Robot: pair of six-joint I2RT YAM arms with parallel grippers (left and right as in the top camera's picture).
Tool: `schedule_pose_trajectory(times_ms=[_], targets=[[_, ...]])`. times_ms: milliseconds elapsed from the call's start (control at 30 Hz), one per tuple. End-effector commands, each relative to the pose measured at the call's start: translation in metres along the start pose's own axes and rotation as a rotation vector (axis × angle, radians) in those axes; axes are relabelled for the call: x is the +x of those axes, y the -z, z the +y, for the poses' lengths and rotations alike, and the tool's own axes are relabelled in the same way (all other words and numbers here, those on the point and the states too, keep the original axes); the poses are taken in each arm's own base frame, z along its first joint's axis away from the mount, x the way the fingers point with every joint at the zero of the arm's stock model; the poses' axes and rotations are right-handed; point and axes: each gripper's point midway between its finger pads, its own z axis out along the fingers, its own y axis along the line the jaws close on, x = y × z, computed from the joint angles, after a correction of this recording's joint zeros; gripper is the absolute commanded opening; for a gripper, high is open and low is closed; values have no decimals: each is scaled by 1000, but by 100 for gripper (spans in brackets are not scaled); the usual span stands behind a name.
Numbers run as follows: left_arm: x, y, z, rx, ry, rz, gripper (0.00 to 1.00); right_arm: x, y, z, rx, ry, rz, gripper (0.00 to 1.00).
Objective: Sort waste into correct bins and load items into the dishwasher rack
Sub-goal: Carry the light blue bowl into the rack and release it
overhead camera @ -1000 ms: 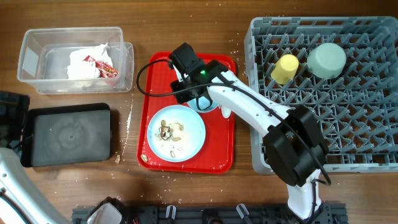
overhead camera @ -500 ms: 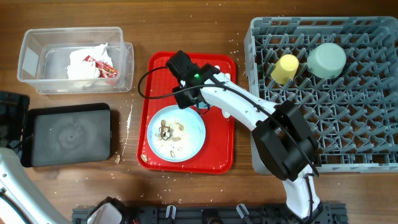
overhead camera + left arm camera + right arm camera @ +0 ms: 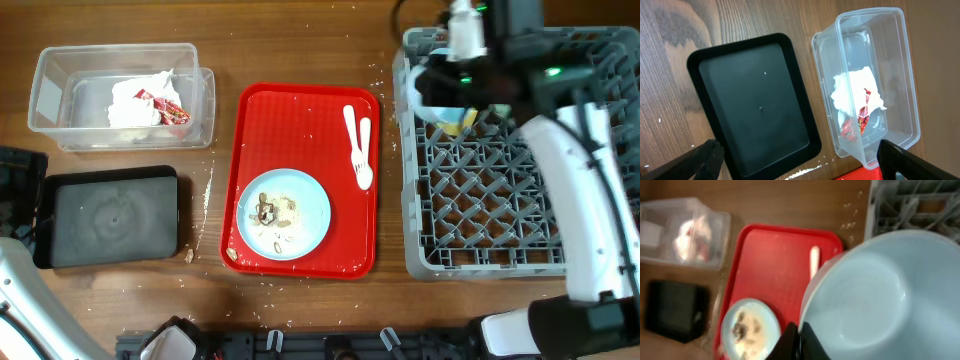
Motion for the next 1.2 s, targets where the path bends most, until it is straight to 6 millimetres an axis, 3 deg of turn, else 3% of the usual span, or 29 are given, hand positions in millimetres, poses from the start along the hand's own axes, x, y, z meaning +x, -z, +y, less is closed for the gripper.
schedule_pose_trajectory(times_ms=[0,100,167,333,433,567,667,733,900,1033,1167], targets=[[0,0,1,1,9,3,100,-5,26,-24,-224,-45,-25,4],[0,0,1,1,9,3,100,-9,50,-69,-305,-125,-107,4],[0,0,1,1,9,3,100,-1,57,-100,-343,-188,-149,5],[0,0,1,1,9,3,100,31,17,-119,-482,-269,-121,4],[0,0,1,1,9,3,100,37,0,-124,-542,-316,-100,4],[0,0,1,1,9,3,100,43,-11,-143,-520,-374,-72,4],[0,0,1,1,9,3,100,58,-23,-166,-412,-433,-13,4],[0,0,1,1,9,3,100,60,-22,-172,-388,-467,-6,4],[0,0,1,1,9,3,100,81,-23,-211,-195,-577,49,5],[0,0,1,1,9,3,100,85,-16,-229,-124,-623,39,19],[0,-1,1,1,9,3,100,73,15,-235,-58,-664,-52,32]])
